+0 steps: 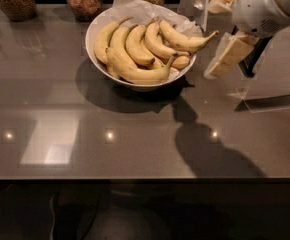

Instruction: Pick banana from white bowl

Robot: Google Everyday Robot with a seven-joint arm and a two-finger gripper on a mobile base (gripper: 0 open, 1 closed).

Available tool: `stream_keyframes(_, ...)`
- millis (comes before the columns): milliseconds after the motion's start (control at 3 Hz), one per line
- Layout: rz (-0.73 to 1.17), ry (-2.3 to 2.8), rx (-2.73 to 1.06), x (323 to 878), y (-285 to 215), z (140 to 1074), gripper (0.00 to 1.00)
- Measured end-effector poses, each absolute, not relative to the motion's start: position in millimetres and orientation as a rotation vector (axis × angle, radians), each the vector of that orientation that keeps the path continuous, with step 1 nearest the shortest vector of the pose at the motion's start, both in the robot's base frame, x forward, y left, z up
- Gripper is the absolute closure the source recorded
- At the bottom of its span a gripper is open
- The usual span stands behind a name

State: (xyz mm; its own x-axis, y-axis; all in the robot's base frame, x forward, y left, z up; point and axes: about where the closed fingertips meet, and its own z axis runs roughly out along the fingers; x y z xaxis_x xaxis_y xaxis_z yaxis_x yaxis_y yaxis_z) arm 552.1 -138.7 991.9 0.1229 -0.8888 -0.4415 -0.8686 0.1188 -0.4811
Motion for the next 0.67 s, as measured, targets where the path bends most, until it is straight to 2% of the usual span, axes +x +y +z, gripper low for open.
stream_keyframes(667,-0.041,1.658,-1.723,594.4,-131.0,977.5,0.63)
